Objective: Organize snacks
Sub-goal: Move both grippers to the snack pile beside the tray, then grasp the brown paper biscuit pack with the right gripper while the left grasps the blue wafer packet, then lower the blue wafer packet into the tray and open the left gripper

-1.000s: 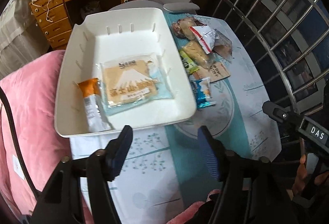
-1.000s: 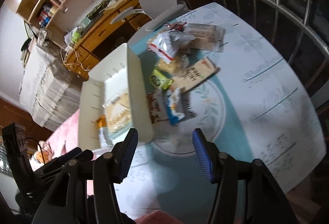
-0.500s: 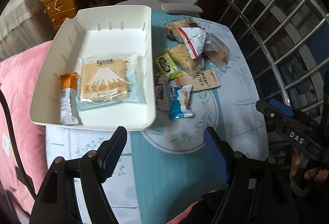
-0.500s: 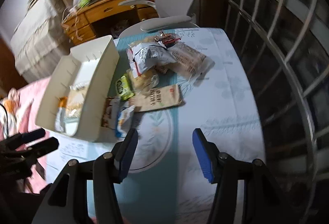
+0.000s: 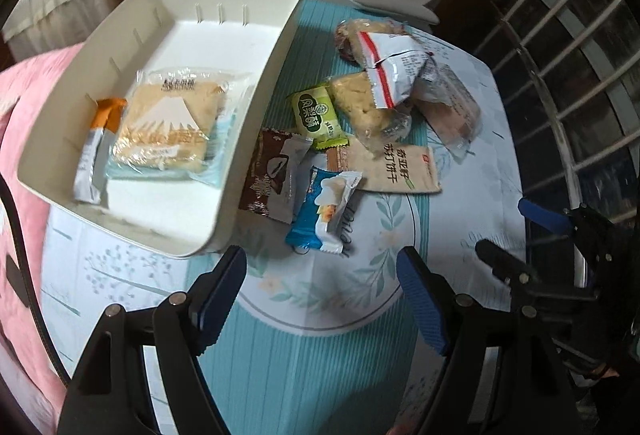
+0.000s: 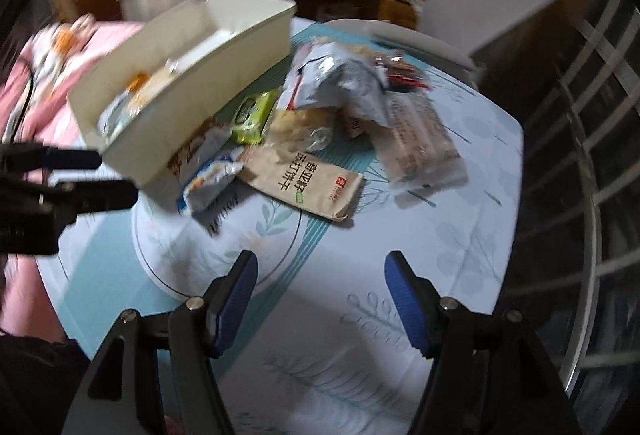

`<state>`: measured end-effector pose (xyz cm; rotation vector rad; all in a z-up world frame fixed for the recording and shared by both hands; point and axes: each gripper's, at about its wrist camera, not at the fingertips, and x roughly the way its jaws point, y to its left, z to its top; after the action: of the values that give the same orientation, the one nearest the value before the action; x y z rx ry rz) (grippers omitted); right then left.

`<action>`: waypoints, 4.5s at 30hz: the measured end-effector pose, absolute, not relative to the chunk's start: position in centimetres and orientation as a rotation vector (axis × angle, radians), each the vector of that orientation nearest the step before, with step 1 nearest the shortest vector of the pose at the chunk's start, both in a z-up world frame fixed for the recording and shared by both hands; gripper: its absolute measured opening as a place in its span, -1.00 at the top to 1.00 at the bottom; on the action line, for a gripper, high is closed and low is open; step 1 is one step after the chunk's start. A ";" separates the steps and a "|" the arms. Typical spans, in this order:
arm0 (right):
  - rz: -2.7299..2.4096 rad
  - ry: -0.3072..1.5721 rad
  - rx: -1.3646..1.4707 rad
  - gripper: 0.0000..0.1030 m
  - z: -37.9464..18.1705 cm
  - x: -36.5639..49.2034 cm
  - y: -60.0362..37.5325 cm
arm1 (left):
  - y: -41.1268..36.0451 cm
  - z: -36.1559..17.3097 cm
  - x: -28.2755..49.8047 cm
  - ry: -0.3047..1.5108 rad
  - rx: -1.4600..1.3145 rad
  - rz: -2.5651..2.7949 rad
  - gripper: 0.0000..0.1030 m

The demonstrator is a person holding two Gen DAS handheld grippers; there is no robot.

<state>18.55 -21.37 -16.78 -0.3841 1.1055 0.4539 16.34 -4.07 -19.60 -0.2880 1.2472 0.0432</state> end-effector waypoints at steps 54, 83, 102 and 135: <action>0.767 1.123 -0.536 -0.15 -25.5 26.2 -15.7 | -4.6 -27.7 19.6 1.209 -0.342 0.194 0.38; 0.437 1.383 0.024 -0.02 -22.5 16.1 -20.2 | -4.5 -17.6 13.3 1.134 -0.093 -0.133 0.39; 0.049 1.206 0.387 1.00 -16.8 11.6 -16.6 | 3.1 -10.3 13.0 1.045 0.072 -0.484 0.39; -0.231 1.104 0.387 0.33 -15.0 7.2 -11.9 | 16.1 -9.0 18.7 1.068 0.130 -0.440 -0.32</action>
<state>7.22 -11.87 -15.03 0.3874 1.1035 -0.2311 18.72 16.13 -9.04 0.1297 1.0680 -0.4396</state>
